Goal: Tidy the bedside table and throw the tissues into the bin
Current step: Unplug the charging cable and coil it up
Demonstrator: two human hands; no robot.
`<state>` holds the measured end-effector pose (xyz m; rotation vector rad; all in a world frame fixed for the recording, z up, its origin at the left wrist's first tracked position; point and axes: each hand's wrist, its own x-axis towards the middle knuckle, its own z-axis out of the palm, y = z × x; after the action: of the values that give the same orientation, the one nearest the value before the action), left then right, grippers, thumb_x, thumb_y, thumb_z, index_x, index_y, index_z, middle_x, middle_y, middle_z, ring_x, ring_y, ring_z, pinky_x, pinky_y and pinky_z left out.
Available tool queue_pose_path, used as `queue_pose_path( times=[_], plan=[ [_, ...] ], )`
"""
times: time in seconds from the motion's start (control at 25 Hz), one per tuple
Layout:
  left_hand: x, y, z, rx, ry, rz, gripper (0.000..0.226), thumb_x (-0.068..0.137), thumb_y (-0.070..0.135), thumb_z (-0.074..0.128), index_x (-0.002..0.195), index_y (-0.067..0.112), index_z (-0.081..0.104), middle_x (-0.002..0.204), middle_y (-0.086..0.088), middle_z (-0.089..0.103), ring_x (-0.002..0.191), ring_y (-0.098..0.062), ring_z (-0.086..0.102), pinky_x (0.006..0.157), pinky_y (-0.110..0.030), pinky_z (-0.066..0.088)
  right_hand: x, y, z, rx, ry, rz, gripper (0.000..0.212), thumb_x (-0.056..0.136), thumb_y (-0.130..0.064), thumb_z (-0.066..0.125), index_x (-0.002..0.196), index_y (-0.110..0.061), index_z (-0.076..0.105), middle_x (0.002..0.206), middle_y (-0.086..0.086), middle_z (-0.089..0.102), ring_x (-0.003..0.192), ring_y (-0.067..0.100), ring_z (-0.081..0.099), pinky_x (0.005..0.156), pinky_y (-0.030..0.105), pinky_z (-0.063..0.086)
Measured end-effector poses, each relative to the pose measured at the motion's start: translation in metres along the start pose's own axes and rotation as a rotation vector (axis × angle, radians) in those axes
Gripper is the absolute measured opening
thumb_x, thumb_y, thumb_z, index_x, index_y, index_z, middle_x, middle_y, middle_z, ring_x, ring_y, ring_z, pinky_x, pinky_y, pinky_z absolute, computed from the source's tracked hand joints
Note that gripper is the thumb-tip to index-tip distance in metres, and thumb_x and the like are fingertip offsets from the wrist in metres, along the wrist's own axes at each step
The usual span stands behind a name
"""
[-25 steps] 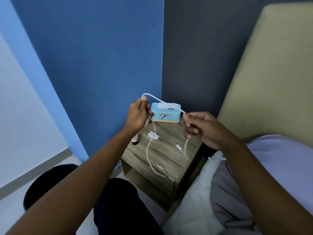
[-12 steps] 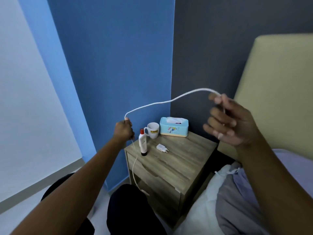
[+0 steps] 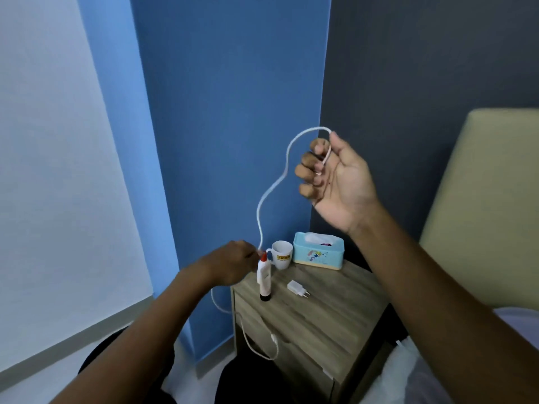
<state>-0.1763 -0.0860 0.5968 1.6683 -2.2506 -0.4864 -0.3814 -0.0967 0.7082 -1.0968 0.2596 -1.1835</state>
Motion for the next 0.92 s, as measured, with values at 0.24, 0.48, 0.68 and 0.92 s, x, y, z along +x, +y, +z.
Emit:
queue_pose_path(
  times=[0.24,0.48,0.68,0.92],
  plan=[
    [-0.046,-0.001,-0.044,-0.097,0.080,0.174,0.040,0.099,0.037,0.048,0.072,0.015,0.066,0.059,0.004,0.053,0.053,-0.005,0.046,0.056,-0.023,0.041,0.031,0.054,0.003,-0.195,-0.014,0.089,0.037,0.104,-0.041,0.034,0.078,-0.019,0.047,0.065,0.001,0.042,0.055,0.014,0.042,0.049,0.025,0.034],
    [-0.080,0.000,-0.102,-0.307,0.226,0.239,0.039,0.097,0.035,0.052,0.064,0.016,0.059,0.048,0.004,0.036,0.046,-0.011,0.033,0.047,-0.021,0.031,0.022,0.115,-0.009,-0.541,0.055,0.281,0.033,0.105,-0.037,0.036,0.087,-0.013,0.050,0.069,0.007,0.052,0.057,0.020,0.052,0.054,0.029,0.040],
    [-0.092,0.016,-0.115,-0.519,0.209,0.277,0.041,0.099,0.029,0.049,0.064,0.008,0.052,0.049,-0.004,0.026,0.044,-0.017,0.022,0.042,-0.018,0.025,0.016,0.131,0.010,-0.429,0.006,0.293,0.033,0.105,-0.034,0.038,0.084,-0.011,0.051,0.064,0.007,0.055,0.055,0.022,0.055,0.053,0.026,0.048],
    [-0.086,0.014,-0.131,-0.688,0.455,0.292,0.039,0.101,0.029,0.044,0.069,0.009,0.052,0.048,0.004,0.023,0.042,-0.013,0.017,0.042,-0.018,0.020,0.005,0.144,0.018,-0.537,-0.123,0.370,0.038,0.104,-0.039,0.037,0.078,-0.013,0.044,0.055,0.005,0.035,0.042,0.015,0.032,0.042,0.023,0.033]
  ],
)
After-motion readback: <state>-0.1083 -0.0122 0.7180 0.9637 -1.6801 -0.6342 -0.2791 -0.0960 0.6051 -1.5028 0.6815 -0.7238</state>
